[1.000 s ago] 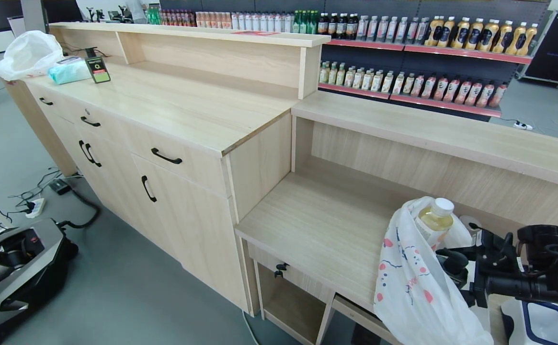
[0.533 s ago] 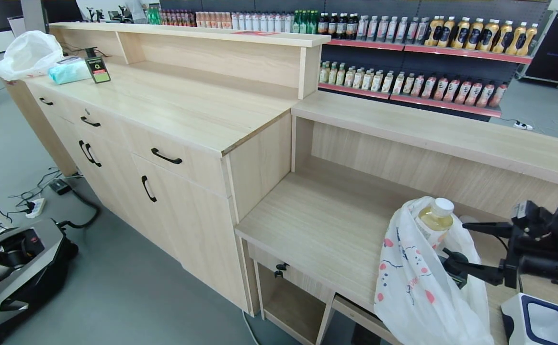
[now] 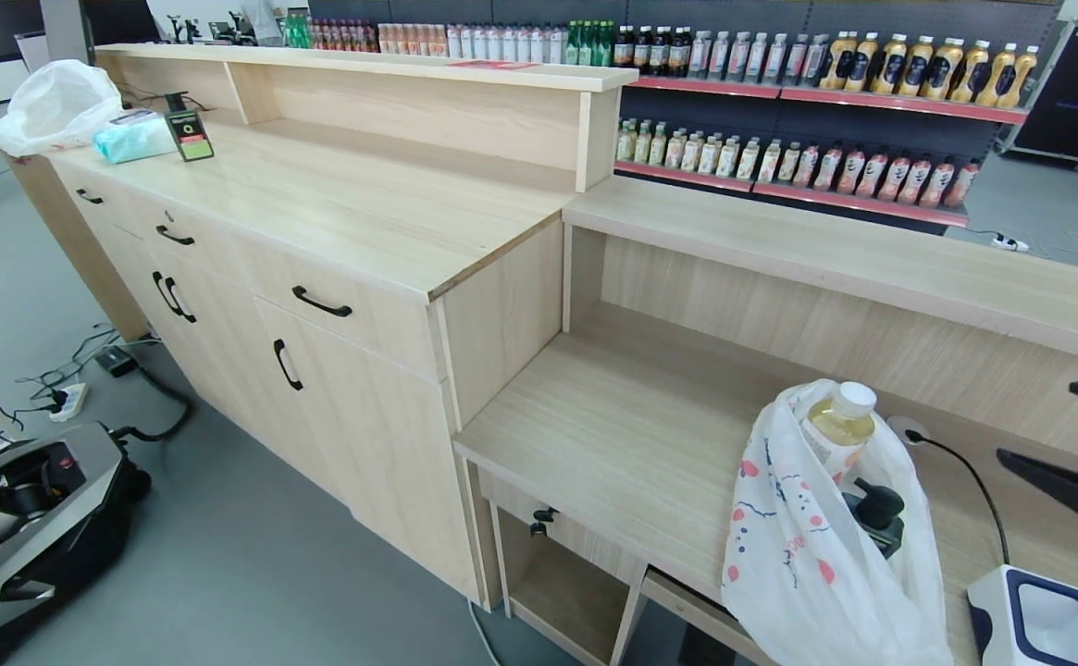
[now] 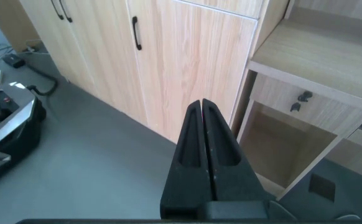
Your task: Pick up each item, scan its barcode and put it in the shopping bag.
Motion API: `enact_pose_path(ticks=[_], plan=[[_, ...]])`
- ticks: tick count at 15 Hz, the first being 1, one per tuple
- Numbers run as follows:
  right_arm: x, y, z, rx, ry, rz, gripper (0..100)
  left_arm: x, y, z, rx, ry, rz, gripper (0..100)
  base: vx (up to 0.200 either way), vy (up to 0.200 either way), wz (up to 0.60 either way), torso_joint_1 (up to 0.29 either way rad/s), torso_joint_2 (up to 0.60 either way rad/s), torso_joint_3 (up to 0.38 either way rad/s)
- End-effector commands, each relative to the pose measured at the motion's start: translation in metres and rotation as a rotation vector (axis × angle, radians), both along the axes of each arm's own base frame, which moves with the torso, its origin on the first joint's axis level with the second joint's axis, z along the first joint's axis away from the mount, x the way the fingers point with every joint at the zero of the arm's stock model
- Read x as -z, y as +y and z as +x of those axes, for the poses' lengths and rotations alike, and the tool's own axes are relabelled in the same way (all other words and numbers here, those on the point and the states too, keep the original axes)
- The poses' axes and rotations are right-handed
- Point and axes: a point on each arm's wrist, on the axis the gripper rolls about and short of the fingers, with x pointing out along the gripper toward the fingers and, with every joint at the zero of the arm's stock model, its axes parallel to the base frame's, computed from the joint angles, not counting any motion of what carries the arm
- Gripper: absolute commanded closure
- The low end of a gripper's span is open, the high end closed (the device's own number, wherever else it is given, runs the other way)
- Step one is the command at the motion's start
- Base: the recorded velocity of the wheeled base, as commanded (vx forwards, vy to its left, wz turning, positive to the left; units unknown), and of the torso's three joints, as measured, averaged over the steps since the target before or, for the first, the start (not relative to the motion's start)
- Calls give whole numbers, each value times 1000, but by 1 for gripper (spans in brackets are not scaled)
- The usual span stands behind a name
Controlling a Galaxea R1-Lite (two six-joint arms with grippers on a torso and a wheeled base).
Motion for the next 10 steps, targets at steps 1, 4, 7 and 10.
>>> enact_pose_path(ticks=[1, 4, 7, 10], plan=[[-22, 8, -16, 84, -81, -26, 0, 0, 0, 0, -1, 0, 0, 100, 0, 0, -600, -2, 7, 2], [-38, 21, -25, 312, -84, 116, 0, 0, 0, 0, -1, 0, 0, 100, 0, 0, -600, 2, 5, 2], [-38, 26, -33, 419, -41, 132, 0, 0, 0, 0, -1, 0, 0, 100, 0, 0, -600, 2, -4, 1], [-39, 27, -41, 514, -39, 167, 0, 0, 0, 0, -1, 0, 0, 100, 0, 0, -600, 4, 2, 2]])
